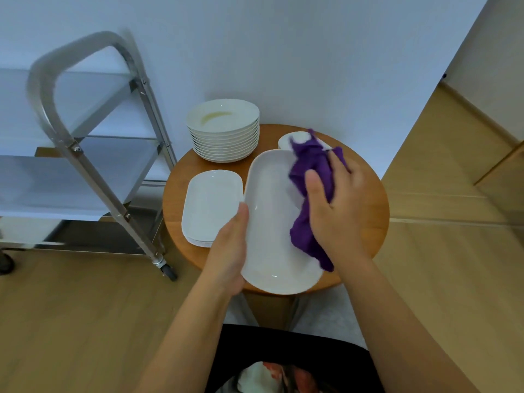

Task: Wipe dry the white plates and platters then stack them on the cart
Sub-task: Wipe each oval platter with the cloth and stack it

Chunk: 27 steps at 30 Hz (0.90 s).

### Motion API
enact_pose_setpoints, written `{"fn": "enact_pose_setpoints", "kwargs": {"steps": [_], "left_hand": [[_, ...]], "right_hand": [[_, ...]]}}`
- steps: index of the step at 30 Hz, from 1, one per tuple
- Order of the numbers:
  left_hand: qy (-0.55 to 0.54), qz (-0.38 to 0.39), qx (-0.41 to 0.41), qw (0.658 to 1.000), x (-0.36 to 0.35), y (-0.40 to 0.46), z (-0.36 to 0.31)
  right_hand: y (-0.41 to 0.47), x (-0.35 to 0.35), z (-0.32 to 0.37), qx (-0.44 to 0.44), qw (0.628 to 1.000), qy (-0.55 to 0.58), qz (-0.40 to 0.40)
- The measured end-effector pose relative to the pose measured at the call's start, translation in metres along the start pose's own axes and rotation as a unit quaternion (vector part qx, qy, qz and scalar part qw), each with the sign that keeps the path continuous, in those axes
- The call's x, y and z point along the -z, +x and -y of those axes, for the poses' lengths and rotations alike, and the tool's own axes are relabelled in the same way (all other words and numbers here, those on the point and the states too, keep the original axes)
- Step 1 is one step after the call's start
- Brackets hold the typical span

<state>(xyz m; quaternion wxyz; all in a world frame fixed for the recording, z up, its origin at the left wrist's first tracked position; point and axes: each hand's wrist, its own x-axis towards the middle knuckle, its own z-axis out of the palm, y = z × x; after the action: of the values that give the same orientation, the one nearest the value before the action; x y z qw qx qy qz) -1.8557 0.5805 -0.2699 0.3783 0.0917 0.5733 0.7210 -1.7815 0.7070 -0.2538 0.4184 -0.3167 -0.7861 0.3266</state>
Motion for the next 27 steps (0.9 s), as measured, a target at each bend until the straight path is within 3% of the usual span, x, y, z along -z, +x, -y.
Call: {"fn": "enact_pose_setpoints", "kwargs": {"steps": [2, 3, 11, 16, 22, 27], "left_hand": [[0.026, 0.020, -0.021, 0.999, -0.008, -0.003, -0.001], [0.041, 0.014, -0.032, 0.999, -0.010, -0.003, -0.002], [0.001, -0.081, -0.021, 0.996, 0.007, 0.008, 0.000], [-0.041, -0.137, -0.003, 0.990, 0.024, 0.023, -0.004], [0.021, -0.167, -0.006, 0.986, 0.031, 0.043, -0.008], [0.080, -0.233, -0.024, 0.969, 0.061, 0.058, -0.021]], "right_hand": [[0.009, -0.013, 0.002, 0.069, 0.988, -0.138, 0.031], [0.011, -0.018, 0.003, 0.076, 0.984, -0.155, 0.035], [-0.034, -0.036, -0.001, 0.162, 0.967, -0.081, 0.179], [-0.053, -0.026, -0.011, 0.165, 0.949, -0.042, 0.266], [-0.027, -0.016, -0.018, 0.103, 0.917, -0.127, 0.363], [0.000, -0.012, -0.049, -0.016, 0.941, -0.182, 0.284]]}}
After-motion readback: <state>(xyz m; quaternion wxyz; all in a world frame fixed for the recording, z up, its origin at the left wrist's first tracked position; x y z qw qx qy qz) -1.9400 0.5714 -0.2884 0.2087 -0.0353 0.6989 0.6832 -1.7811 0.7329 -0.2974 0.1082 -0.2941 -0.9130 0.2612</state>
